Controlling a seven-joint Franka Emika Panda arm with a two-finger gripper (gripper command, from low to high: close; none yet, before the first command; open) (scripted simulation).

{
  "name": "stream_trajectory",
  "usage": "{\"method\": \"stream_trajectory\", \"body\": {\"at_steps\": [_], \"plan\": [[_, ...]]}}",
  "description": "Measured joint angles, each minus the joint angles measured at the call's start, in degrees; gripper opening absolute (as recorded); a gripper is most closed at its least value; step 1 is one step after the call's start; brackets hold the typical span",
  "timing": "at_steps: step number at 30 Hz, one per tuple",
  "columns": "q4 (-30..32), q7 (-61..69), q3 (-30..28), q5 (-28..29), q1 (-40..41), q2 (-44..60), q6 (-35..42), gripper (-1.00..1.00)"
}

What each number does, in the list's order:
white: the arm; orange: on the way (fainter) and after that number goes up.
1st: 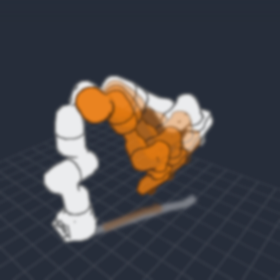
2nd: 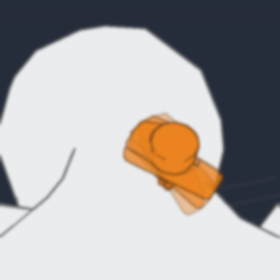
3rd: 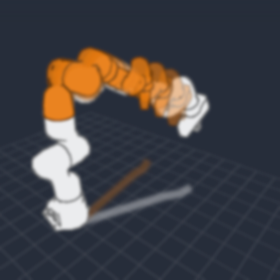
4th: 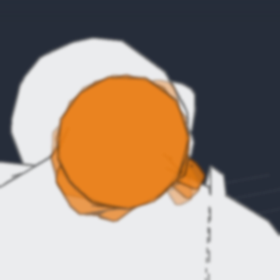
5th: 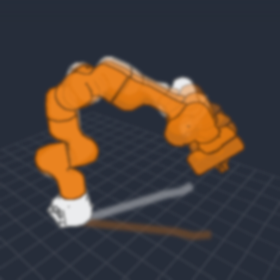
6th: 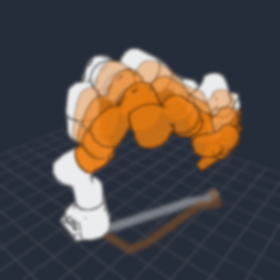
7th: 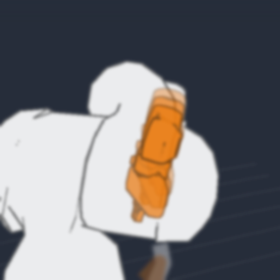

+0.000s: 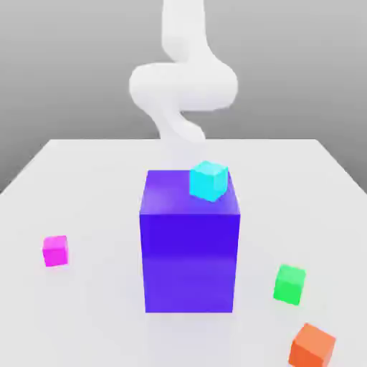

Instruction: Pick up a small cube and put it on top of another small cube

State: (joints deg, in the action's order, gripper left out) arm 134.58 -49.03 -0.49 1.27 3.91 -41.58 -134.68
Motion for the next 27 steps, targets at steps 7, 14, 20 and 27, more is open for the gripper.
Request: {"method": "stream_trajectory", "body": {"at_steps": [7,14,20,27], "plan": [[8.0,-8.9,-2.9,3.5,10.5,12.1,-8.3,0.00],[15.8,-16.8,-7.7,5.9,19.7,23.8,-16.3,0.00],[22.5,-21.5,-13.0,4.9,26.2,33.9,-23.4,0.00],[27.4,-17.5,-13.4,-7.2,32.9,46.7,-32.6,0.00]]}}
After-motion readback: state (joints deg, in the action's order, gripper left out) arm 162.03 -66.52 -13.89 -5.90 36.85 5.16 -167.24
